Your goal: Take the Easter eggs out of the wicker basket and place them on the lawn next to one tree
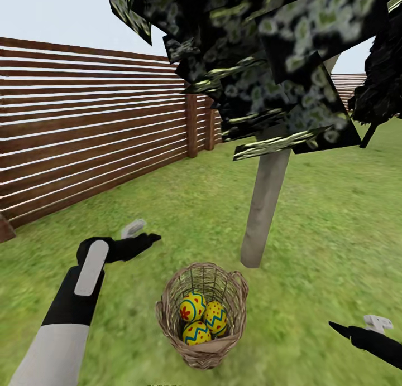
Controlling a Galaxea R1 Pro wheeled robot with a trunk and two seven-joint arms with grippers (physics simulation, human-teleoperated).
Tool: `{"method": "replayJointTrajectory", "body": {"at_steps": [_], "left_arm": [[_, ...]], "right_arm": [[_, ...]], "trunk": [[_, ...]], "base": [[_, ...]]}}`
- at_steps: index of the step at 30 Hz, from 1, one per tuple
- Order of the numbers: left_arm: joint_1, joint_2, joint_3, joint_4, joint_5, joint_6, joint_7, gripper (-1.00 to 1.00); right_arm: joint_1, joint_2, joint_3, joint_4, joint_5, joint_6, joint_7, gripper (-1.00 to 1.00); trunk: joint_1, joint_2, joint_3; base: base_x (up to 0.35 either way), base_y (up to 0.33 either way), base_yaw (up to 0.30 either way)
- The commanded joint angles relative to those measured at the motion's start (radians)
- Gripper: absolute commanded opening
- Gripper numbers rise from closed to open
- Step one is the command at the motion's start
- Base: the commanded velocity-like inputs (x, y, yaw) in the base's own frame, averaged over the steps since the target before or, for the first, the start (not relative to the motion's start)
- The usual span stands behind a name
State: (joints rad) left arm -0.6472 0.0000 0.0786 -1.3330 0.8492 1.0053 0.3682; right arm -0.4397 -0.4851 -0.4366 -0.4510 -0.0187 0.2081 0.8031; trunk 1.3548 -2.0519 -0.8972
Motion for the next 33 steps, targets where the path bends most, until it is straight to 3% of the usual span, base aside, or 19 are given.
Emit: {"method": "replayJointTrajectory", "body": {"at_steps": [1,26,33], "left_arm": [[0.000,0.001,0.001,0.011,0.014,0.004,0.009,1.00],[0.000,-0.001,0.004,0.015,0.025,0.006,0.009,1.00],[0.000,-0.001,0.004,0.017,0.025,0.006,0.009,1.00]], "right_arm": [[-0.001,0.002,-0.005,0.000,-0.002,0.010,0.005,1.00],[-0.001,0.008,-0.005,0.000,0.003,0.010,0.002,1.00],[-0.001,0.027,-0.005,0.000,0.009,0.010,0.001,1.00]], "trunk": [[0.000,0.000,-0.001],[0.000,0.000,-0.001],[0.000,0.000,-0.001]], "base": [[0.000,0.000,0.285],[-0.052,0.000,0.285],[0.000,0.000,0.055]]}}
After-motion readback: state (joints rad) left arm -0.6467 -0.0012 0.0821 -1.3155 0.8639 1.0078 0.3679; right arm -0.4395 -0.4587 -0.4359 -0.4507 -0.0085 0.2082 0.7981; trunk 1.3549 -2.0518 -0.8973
